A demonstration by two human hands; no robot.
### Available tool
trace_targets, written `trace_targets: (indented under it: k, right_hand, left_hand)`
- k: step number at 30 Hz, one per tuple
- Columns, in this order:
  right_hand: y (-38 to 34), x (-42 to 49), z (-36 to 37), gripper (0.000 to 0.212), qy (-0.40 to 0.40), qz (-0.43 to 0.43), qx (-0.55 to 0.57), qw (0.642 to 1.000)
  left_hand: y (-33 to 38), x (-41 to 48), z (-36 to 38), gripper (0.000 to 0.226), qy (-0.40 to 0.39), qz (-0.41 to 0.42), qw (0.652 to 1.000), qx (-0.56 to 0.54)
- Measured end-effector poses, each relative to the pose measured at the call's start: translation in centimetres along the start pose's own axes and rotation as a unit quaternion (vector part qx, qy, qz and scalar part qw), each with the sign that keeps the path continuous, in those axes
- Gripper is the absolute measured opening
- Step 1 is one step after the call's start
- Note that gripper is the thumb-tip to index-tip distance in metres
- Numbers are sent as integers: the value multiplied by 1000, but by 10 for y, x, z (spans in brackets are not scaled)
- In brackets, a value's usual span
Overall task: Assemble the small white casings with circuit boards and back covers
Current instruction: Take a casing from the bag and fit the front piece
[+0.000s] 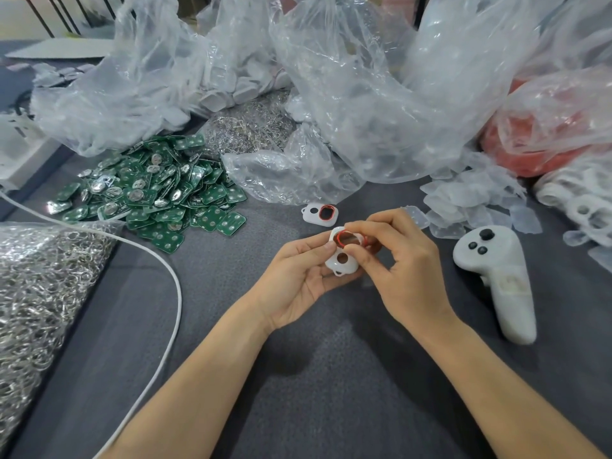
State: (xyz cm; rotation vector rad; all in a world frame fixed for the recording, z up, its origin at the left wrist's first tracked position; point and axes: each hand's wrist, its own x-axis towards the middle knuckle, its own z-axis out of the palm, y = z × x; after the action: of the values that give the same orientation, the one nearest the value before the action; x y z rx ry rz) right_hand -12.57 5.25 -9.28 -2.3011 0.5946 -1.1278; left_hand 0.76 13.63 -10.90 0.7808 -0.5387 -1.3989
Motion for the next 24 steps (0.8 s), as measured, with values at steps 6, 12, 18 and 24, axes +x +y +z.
trace_targets:
  k: [6, 12, 18, 24]
  right_hand:
    - [1, -2, 1, 25, -9, -14, -7, 1000]
    - [-2, -2, 3, 22, 5, 2, 12, 1000]
    - [-3, -3, 4, 23, -4, 54, 71, 996]
    - [-2, -2, 6, 23, -24, 133, 163, 977]
  left_hand:
    - [2, -1, 1, 36, -7, -5, 1000, -1]
    - [2, -2, 3, 36, -6, -9, 1000, -2]
    - [1, -2, 4, 36, -5, 4, 1000, -2]
    - [0, -3, 3, 33, -25, 9, 999, -19]
